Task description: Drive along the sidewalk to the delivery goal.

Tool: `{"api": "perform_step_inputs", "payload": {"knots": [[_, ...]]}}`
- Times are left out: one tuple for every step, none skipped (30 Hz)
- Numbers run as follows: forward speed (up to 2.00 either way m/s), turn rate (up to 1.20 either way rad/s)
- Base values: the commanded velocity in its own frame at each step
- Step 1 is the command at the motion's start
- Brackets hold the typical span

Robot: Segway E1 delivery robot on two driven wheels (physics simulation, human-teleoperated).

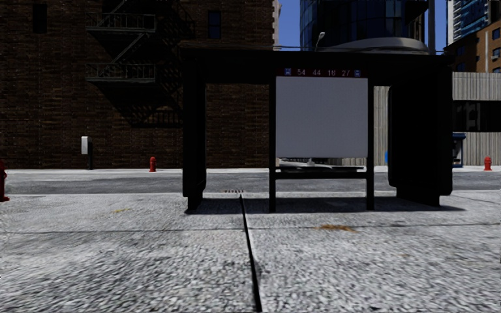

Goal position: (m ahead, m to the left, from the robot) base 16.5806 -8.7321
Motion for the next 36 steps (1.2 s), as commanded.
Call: {"api": "perform_step_inputs", "payload": {"knots": [[2.0, 0.7], [2.0, 0.7], [2.0, 0.7], [2.0, 0.7], [2.0, 0.7], [2.0, 0.7], [2.0, 0.72], [2.0, 0.73], [2.0, 0.75], [2.0, 0.77], [2.0, 0.77], [2.0, 0.78], [2.0, 0.78], [2.0, 0.78], [2.0, 0.78], [2.0, 0.82], [2.0, 0.86], [2.0, 0.88], [2.0, 0.88], [2.0, 0.88], [2.0, 0.88], [2.0, 0.88], [2.0, 0.88], [2.0, 0.88], [2.0, 0.88], [2.0, 0.88], [2.0, 0.88], [2.0, 0.88], [2.0, 0.88], [2.0, 0.88], [2.0, 0.88], [2.0, 0.88], [2.0, 0.88], [2.0, 0.88], [2.0, 0.88], [2.0, 0.88]]}}
